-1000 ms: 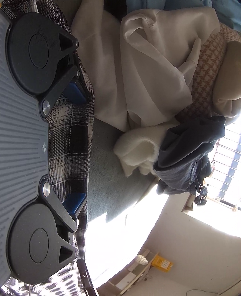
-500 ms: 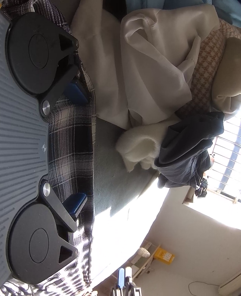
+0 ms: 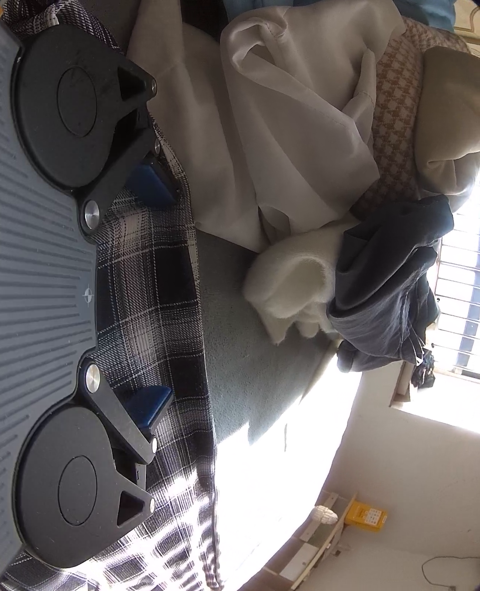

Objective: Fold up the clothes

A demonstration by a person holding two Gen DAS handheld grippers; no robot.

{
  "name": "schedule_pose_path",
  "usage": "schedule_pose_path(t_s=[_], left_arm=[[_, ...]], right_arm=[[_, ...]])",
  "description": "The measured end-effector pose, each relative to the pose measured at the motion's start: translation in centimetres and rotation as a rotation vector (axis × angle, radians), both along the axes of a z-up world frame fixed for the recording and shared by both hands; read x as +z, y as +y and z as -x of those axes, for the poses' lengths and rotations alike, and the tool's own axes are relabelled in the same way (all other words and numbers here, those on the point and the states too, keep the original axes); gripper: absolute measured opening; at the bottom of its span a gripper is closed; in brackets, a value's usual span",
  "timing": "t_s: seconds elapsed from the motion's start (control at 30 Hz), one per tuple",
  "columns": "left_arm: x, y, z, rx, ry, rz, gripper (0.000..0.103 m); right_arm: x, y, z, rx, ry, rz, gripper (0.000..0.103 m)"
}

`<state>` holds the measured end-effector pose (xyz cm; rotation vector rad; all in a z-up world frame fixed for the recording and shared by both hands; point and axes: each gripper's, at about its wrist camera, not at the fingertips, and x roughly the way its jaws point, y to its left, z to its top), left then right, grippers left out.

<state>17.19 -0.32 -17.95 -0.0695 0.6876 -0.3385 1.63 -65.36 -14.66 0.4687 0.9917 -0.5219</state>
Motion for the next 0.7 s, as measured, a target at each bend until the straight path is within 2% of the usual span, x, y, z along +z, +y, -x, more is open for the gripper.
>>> schedule_pose_path(t_s=[0.1, 0.13, 0.2, 0.33, 0.43, 0.57, 0.7], left_arm=[[0.0, -0.2, 0.0, -0.005, 0.002, -0.026, 0.103], [0.1, -0.4, 0.0, -0.008, 0.004, -0.04, 0.103], [0.2, -0.7, -0.1, -0.012, 0.008, -0.065, 0.103], [1.0, -1.0, -0.3, -0.025, 0.041, -0.08, 0.103], [2.6, -0.7, 0.5, -0.044, 0.044, -0.052, 0.103], [5.4, -0.1, 2.6, -0.053, -0.006, -0.018, 0.103], [9.7, 2.0, 6.6, -0.073, -0.049, 0.017, 0.103]], right_arm=[[-0.7, -2.5, 0.2, -0.066, -0.048, 0.098, 0.022], [-0.4, -3.5, 0.4, -0.117, -0.04, 0.151, 0.022], [-0.2, -5.2, 1.0, -0.22, -0.014, 0.188, 0.022], [1.5, -4.3, 2.2, -0.24, -0.005, 0.285, 0.024], [2.9, -3.1, 3.7, -0.251, -0.07, 0.253, 0.027], [5.2, -1.2, 6.3, -0.245, -0.193, 0.156, 0.028], [8.9, 1.4, 10.6, -0.205, -0.296, 0.076, 0.028]])
